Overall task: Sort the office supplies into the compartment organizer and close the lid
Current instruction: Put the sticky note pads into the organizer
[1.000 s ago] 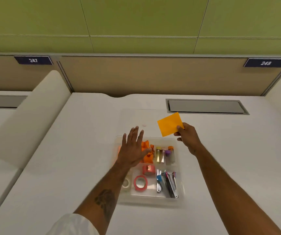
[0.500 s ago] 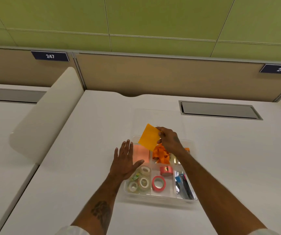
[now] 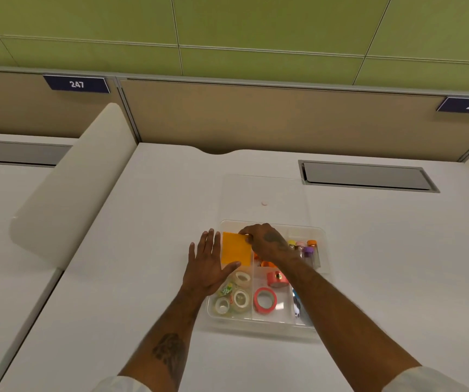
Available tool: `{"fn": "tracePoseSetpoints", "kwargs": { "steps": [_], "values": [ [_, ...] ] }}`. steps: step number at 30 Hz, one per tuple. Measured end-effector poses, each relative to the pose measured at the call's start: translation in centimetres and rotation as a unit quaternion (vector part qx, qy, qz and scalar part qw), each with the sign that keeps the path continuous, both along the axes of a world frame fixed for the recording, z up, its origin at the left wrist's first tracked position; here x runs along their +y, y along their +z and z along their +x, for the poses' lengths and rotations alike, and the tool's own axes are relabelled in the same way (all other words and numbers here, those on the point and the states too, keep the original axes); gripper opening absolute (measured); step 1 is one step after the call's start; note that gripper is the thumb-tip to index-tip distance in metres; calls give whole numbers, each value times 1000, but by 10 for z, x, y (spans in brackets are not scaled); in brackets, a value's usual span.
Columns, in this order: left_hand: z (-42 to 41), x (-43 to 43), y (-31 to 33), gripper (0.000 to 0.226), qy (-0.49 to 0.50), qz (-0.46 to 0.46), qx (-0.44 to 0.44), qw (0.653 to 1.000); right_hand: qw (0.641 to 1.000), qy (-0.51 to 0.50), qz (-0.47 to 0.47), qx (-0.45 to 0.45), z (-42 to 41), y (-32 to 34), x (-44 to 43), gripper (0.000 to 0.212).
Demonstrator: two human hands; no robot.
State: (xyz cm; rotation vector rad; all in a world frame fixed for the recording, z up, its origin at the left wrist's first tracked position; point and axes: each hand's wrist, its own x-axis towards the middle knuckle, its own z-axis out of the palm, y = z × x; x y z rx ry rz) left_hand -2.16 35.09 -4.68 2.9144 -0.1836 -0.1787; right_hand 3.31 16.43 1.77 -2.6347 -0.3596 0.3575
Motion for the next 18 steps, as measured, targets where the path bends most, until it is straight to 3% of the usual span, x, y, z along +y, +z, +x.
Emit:
{"fn": "tracePoseSetpoints", "kwargs": {
  "steps": [7,18],
  "values": [
    [1,-1,0,106,4,13,7,1000,988,44,-141,-52,-1,-13,1,38],
    [1,-2,12,120,-3,6,3,1000,979,-24,-156,-129,-3,8,-35,55]
  ]
}}
